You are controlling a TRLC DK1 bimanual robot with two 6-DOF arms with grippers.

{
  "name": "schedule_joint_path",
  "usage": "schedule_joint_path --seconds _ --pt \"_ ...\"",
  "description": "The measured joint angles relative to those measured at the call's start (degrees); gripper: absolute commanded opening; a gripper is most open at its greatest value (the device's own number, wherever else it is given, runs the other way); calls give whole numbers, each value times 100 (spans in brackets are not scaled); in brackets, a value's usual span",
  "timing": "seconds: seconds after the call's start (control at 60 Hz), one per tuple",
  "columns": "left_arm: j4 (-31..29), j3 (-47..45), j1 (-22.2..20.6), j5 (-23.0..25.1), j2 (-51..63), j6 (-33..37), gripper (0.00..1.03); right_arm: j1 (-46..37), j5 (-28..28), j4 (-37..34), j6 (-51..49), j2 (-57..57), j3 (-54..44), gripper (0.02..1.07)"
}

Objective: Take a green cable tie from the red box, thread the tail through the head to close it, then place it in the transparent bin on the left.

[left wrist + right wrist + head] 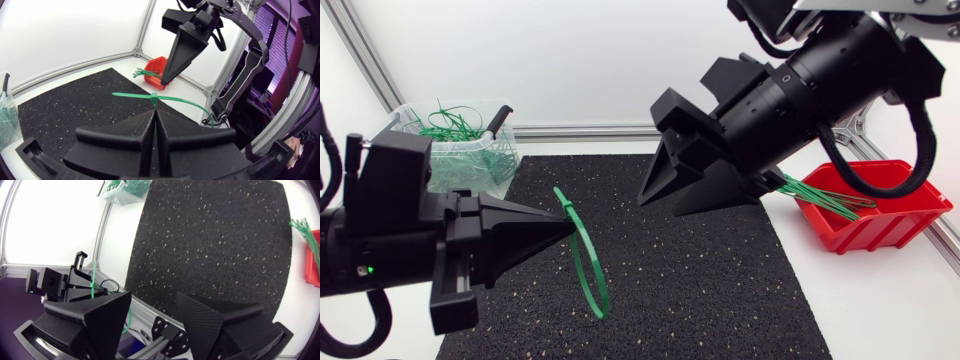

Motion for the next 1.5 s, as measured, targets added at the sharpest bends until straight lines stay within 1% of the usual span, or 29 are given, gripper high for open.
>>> schedule_joint_path --seconds 0.1,0.117,0.3,0.317,0.383,0.483,0.633,0.717,0.85,0.983,1.1,1.217,1.367,1.5 --pt "-186 103 358 -61 59 192 4 0 708 254 -37 -236 -76 78" --pt "-199 116 413 -79 68 214 4 0 780 280 -39 -271 -85 80" --pt "-291 382 1191 -459 343 564 4 2 1801 404 -177 -590 -153 81" --pt "-295 417 1283 -505 385 619 4 2 1926 446 -205 -619 -184 81" --pt "-304 540 1622 -627 520 745 4 4 2262 551 -286 -713 -299 90" --pt "-273 752 2201 -688 732 935 4 15 2782 811 -492 -859 -520 91" --pt "367 896 2999 -955 1075 1239 4 35 3578 1314 -789 -1204 -922 91" --pt "671 942 3320 -1032 1300 1373 4 33 3939 1576 -968 -1449 -1158 91" --pt "1241 1021 3770 -1113 1727 1515 4 26 4343 1873 -1259 -1812 -1499 91" --pt "1954 1145 4085 -1252 2234 1534 4 -87 4640 2205 -1539 -2223 -1893 91" --pt "2282 1272 4264 -1285 2636 1534 4 -230 4701 2345 -1707 -2627 -2114 91" --pt "2671 1329 4350 -1486 2924 1539 4 -374 4798 2455 -1884 -3084 -2295 91" --pt "3115 1622 4474 -1703 3394 1574 4 -463 4959 2688 -2107 -3646 -2675 91" --pt "3440 1888 4557 -1875 3775 1644 4 -540 5069 2736 -2240 -4087 -3027 91"
